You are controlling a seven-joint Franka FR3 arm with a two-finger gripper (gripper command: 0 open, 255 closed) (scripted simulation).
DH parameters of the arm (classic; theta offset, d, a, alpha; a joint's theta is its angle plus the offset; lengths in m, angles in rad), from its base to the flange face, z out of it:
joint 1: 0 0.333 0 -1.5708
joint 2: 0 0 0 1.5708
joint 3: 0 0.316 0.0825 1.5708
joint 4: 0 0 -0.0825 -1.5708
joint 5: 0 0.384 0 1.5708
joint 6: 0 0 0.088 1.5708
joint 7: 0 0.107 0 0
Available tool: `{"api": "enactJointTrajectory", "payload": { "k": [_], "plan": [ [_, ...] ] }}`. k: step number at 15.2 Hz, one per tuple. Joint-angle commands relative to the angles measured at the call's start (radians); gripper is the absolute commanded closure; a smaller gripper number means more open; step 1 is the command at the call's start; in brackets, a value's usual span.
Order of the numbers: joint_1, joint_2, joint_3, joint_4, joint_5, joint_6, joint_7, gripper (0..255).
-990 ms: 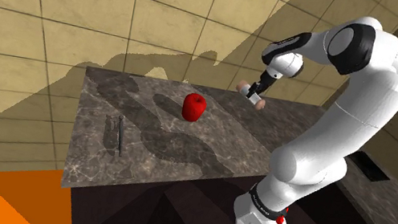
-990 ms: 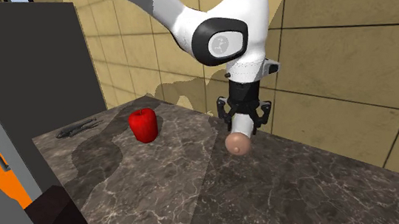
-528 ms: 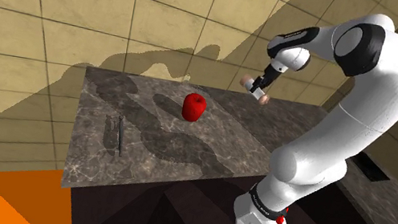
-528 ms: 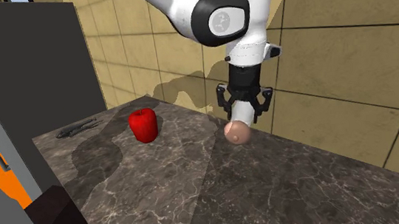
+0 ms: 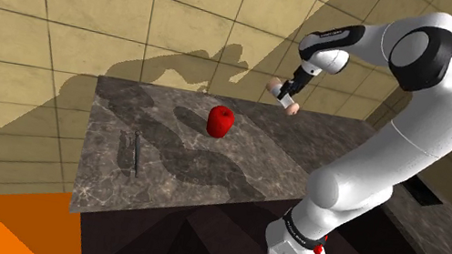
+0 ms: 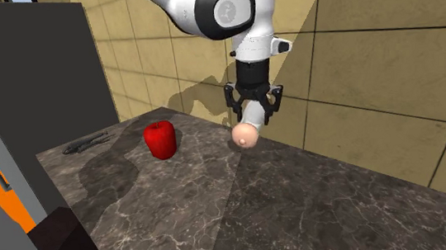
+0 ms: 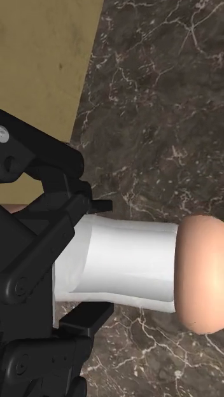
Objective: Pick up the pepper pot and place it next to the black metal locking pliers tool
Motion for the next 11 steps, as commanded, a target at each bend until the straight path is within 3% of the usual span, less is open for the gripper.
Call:
{"api": "enactJointTrajectory", "payload": {
  "k": [1,11],
  "plan": [
    [0.021,-0.041,0.024,-0.049,-0.017,0.015,0.055,255],
    [0.129,-0.122,0.172,-0.148,-0.045,0.056,0.326,255]
  ]
}}
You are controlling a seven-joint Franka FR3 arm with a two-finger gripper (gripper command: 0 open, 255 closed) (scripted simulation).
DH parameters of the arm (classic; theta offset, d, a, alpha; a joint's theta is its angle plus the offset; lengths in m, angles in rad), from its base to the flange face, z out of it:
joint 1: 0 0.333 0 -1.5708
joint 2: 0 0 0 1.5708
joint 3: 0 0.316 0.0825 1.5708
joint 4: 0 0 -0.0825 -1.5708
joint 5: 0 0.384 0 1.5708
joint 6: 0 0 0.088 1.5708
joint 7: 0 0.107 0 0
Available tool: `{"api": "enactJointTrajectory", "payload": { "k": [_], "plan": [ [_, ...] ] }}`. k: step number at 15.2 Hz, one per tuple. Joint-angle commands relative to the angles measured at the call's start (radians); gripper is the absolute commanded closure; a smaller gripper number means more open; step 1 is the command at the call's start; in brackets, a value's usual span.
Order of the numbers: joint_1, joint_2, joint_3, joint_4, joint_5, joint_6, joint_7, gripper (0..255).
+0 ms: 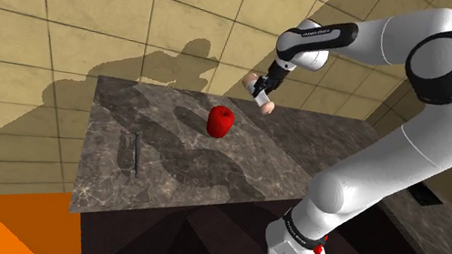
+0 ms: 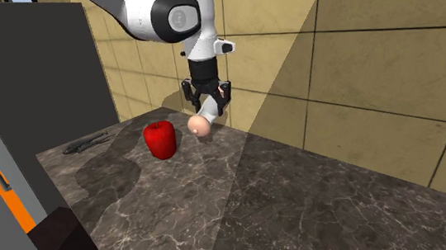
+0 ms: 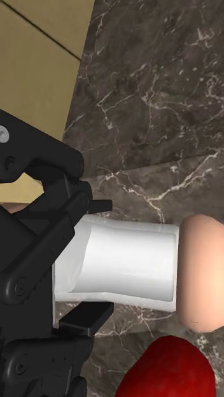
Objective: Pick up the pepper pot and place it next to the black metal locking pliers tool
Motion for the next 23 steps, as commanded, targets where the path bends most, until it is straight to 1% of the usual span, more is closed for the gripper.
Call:
{"api": "enactJointTrajectory", "payload": {
  "k": [1,6,12,18,23],
  "plan": [
    [0.021,-0.014,0.030,-0.014,-0.004,0.004,0.054,255],
    [0.076,-0.011,0.108,-0.014,-0.007,0.015,0.189,255],
    [0.140,0.025,0.198,0.025,-0.017,0.021,0.350,255],
    [0.203,0.094,0.281,0.105,-0.043,0.016,0.512,255],
    [0.259,0.176,0.339,0.203,-0.082,0.001,0.648,255]
  ]
}}
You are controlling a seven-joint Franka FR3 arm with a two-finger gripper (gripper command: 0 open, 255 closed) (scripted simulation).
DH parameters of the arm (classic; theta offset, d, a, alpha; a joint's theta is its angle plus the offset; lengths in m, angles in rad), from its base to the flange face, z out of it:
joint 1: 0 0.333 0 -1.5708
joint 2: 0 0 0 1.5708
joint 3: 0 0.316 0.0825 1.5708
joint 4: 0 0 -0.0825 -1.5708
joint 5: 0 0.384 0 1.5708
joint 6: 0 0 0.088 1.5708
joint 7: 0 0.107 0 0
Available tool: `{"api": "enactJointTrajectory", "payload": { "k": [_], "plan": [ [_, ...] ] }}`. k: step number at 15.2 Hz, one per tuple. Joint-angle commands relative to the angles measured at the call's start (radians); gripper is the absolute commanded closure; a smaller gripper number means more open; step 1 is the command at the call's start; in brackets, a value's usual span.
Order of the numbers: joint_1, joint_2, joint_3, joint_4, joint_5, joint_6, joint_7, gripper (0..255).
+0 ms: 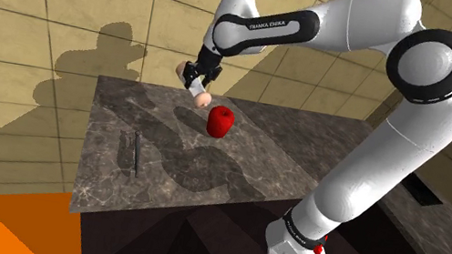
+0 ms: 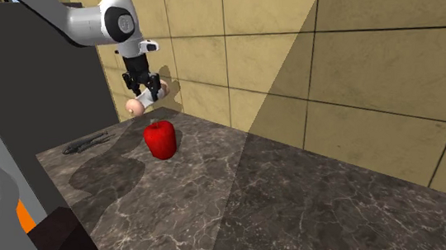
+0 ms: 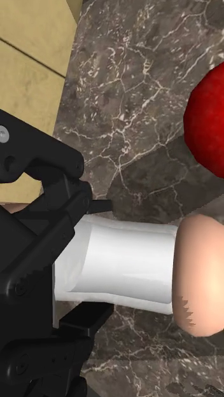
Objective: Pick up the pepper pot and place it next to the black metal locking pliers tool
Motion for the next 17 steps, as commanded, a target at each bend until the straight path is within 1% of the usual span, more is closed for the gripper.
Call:
{"api": "enactJointTrajectory", "payload": {
  "k": [1,3,17],
  "plan": [
    [0.025,0.029,0.023,0.034,-0.017,-0.004,0.059,255],
    [0.040,0.054,0.034,0.065,-0.029,-0.011,0.093,255],
    [0.046,0.153,0.028,-0.014,-0.065,0.163,0.117,255]
  ]
}}
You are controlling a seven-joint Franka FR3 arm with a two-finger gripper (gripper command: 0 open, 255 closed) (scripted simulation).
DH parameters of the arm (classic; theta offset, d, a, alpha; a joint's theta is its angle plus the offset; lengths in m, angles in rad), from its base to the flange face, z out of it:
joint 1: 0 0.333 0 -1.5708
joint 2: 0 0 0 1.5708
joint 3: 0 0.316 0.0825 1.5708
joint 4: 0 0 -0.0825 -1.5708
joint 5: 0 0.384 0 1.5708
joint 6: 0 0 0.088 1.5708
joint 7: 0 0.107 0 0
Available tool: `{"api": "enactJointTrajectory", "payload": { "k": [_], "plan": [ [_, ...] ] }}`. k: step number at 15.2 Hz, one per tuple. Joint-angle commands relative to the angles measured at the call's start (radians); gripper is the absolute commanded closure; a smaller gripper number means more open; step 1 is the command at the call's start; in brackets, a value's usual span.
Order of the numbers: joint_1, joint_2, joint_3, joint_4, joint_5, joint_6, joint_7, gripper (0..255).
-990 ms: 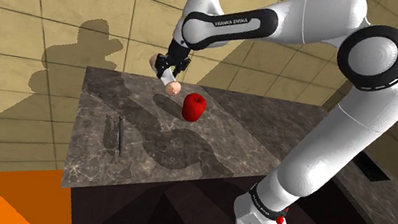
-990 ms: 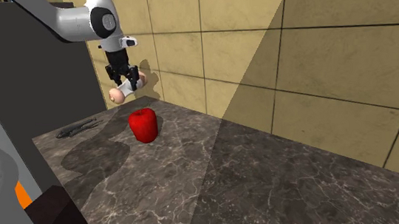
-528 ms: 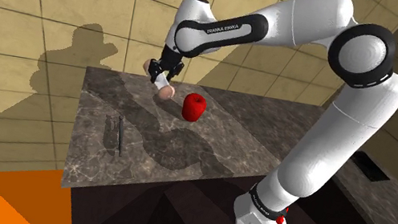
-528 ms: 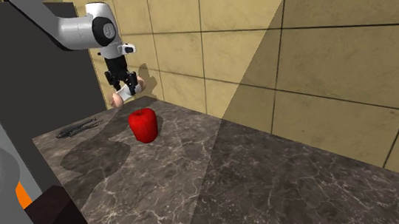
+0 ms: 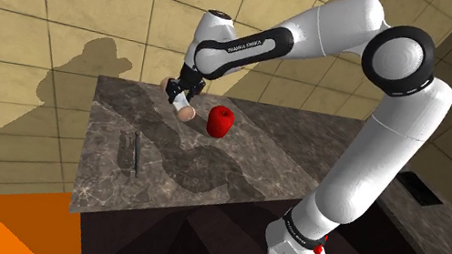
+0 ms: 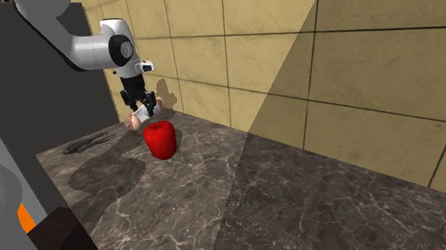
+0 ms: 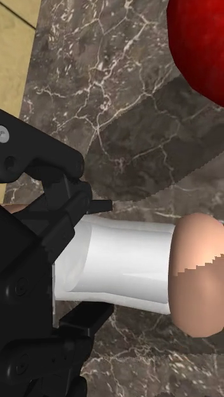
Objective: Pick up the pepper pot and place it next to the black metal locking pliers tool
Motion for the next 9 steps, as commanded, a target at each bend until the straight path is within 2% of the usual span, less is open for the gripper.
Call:
{"api": "enactJointTrajectory", "payload": {
  "k": [1,9],
  "plan": [
    [0.002,0.017,-0.001,-0.007,-0.007,0.025,0.006,255],
    [0.010,0.091,-0.012,-0.031,-0.037,0.120,0.026,255]
  ]
}}
